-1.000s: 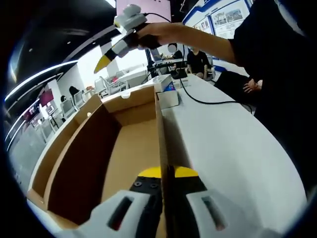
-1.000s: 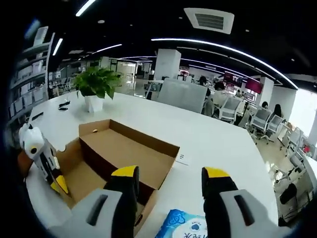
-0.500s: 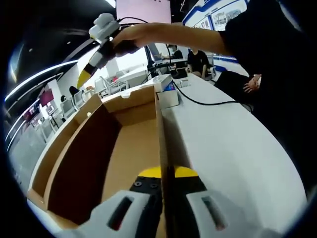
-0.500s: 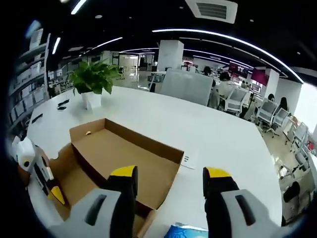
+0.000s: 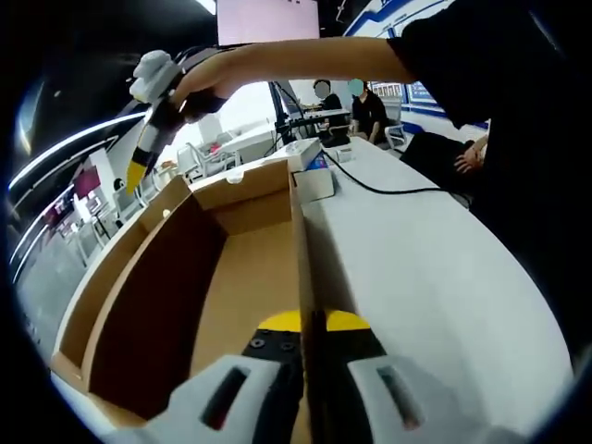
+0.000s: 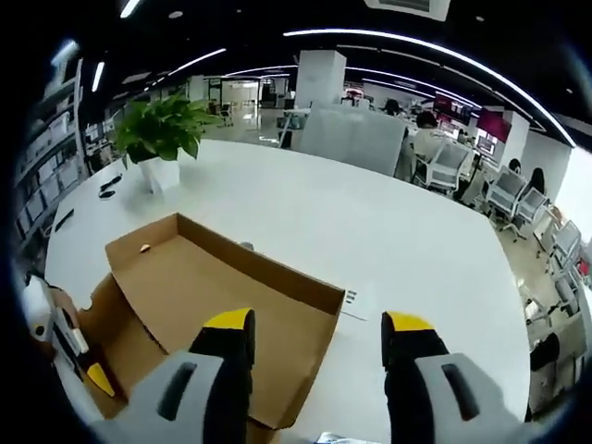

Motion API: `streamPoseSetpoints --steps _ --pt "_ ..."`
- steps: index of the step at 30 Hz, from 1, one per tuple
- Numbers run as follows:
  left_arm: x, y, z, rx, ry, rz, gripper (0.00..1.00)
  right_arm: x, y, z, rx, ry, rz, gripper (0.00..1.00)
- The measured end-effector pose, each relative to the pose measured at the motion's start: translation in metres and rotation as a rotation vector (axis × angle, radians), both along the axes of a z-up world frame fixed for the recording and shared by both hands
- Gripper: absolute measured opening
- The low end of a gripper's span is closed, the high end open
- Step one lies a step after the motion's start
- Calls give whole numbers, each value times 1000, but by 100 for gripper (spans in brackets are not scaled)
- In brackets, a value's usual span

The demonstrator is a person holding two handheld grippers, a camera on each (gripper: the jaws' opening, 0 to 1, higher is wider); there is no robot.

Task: Operate the shoe box by opening the lid, removing the specified soft item, and placing it in the target area until the item is outside and the box remains undamaged.

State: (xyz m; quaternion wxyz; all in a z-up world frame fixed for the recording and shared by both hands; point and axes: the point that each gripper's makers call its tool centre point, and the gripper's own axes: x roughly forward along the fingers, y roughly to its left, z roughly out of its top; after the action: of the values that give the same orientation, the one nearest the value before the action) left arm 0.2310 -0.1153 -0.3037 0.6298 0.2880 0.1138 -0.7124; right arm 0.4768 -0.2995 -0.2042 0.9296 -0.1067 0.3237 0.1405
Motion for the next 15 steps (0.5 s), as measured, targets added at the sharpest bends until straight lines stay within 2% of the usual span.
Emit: streamPoseSetpoints --steps 3,5,10,13,15 --pt "0 0 0 0 -1 0 3 5 -1 -5 5 24 -13 54" --pt "-1 0 0 0 -1 0 3 7 1 -9 53 50 -25 55" --pt "-1 0 0 1 -1 0 3 17 -5 -21 21 88 -45 55" --pt "-1 0 0 1 -2 0 3 22 -4 -29 59 125 -59 50" --pt "0 0 0 1 -1 0 3 26 -5 -33 55 137 -71 50"
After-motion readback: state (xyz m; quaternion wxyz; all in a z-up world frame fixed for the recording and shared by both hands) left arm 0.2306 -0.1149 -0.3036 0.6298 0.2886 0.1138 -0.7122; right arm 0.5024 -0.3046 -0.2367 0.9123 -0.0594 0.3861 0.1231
